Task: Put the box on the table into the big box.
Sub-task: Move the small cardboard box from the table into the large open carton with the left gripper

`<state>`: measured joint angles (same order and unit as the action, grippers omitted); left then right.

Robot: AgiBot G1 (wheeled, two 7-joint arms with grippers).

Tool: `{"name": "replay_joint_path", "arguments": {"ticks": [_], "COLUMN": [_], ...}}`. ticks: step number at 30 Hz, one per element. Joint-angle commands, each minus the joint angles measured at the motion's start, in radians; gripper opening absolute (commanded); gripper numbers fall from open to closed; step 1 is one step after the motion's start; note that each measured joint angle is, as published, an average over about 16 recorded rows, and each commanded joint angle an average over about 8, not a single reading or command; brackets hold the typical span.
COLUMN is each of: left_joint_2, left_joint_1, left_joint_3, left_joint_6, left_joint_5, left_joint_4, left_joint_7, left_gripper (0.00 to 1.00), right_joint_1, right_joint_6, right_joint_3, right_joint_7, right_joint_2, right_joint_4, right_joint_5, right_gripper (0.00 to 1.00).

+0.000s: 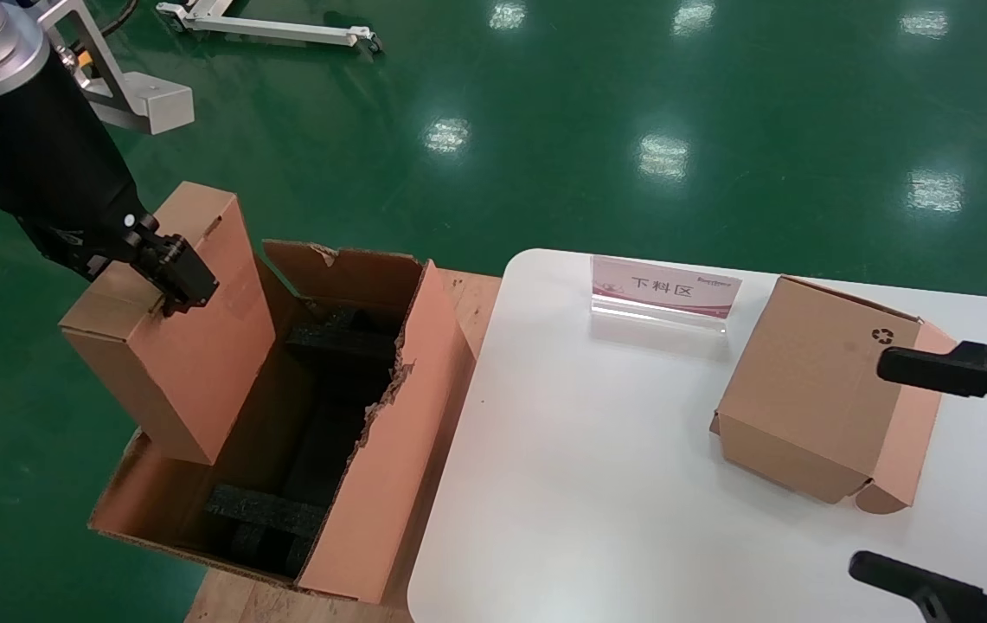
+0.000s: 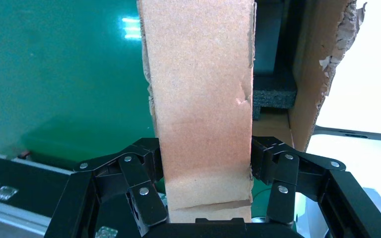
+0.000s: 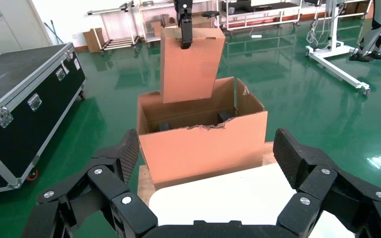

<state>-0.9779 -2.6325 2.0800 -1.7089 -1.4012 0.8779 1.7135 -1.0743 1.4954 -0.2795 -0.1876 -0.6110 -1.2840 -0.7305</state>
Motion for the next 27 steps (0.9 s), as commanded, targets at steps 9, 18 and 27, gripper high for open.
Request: {"name": "replay_joint_path", "arguments": {"ticks": [9,18,27], "left_joint_2": [0.070,0.141,0.186], "left_joint_1": [0.044,0.107,0.156], "left_joint_3": [-0.001,-0.008,-0.005], "left_joint_6": [0.088,0.178,0.255], "left_joint_5": [0.009,-0.002,-0.029], "left_joint_4": [0.013,0.034,0.053], "left_joint_7": [-0.084,-0.138,-0.151], "left_gripper": [0.00,0.00,0.00], "right_joint_1": [0.000,0.000,0.000], "right_joint_6": [0.000,0.000,0.000], "right_joint_3": [0.000,0.000,0.000], "right_joint_7": [0.000,0.000,0.000], "right_joint_2": [0.000,0.000,0.000], "right_joint_4": [0.000,0.000,0.000], "right_joint_5": [0.000,0.000,0.000], "right_gripper": [1.00,1.00,1.00]}}
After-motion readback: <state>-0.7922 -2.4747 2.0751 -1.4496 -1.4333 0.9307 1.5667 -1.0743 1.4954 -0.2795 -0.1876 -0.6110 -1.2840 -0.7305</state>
